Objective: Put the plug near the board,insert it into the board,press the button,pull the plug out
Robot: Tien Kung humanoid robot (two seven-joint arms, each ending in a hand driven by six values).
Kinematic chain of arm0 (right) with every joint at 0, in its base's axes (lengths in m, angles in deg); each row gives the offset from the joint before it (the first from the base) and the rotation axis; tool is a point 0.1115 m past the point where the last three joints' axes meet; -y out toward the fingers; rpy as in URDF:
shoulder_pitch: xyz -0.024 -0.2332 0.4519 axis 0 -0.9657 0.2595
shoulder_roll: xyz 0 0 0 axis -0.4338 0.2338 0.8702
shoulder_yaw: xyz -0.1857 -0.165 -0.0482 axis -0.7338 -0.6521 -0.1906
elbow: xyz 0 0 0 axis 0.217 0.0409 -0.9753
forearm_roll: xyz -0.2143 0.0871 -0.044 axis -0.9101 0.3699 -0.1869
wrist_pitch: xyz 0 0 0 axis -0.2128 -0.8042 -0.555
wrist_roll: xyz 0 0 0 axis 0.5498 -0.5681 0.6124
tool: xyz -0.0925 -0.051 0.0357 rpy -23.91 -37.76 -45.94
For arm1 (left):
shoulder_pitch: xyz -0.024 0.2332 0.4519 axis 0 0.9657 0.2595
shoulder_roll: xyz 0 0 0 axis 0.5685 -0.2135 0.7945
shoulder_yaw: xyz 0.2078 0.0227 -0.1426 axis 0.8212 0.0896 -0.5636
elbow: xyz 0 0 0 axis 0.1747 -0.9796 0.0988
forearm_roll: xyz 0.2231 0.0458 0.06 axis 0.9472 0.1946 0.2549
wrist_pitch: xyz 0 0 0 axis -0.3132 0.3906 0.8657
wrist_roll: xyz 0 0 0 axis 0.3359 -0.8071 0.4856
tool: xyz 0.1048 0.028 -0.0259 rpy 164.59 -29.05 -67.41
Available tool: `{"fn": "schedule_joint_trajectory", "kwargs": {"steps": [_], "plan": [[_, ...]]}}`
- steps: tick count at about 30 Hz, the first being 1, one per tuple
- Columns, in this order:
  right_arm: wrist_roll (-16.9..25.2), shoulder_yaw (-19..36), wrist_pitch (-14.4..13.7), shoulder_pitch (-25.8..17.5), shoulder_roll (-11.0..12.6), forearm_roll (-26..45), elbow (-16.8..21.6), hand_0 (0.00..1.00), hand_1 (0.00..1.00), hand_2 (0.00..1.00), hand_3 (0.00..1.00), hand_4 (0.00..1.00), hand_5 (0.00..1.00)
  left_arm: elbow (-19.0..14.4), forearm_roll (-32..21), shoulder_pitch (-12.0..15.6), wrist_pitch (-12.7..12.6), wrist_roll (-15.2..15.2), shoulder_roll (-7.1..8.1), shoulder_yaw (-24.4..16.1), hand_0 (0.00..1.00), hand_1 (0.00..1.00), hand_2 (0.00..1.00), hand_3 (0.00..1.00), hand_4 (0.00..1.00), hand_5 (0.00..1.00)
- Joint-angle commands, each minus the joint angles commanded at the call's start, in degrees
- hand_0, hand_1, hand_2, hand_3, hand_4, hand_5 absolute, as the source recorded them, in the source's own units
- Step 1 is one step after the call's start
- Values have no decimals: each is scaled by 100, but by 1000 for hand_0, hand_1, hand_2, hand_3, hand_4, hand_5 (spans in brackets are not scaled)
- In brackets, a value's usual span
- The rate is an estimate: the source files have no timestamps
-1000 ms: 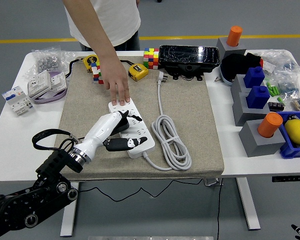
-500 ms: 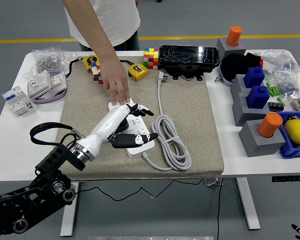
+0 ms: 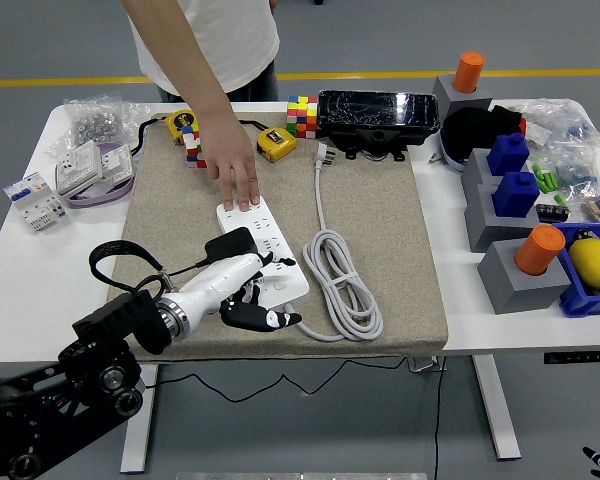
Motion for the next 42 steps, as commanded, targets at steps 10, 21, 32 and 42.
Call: {"fn": "schedule_joint_trajectory", "kwargs": {"steps": [10,21,32,42], "plan": [[-6,-50,4,0,19,12,-3,568,663,676,604,974,494,155,-13,-2,301,187,16,43,90,65,132,769,871,426],[-4,-38,-1,0,23,9,1,568,662,675,604,973,495,264,-32,1,335,198,-9,62,88,67,129,712,865,416],[-1,-18,0,-23,12,1,5,569,663,676,604,973,495,153,-129,29,139,-109,-23,4,88,66,129,709,856,404],[-2,11,-2,-20,5,0,-2,567,663,675,604,974,497,425,-61,-18,33,-154,-106,24,87,69,130,742,852,403]]}}
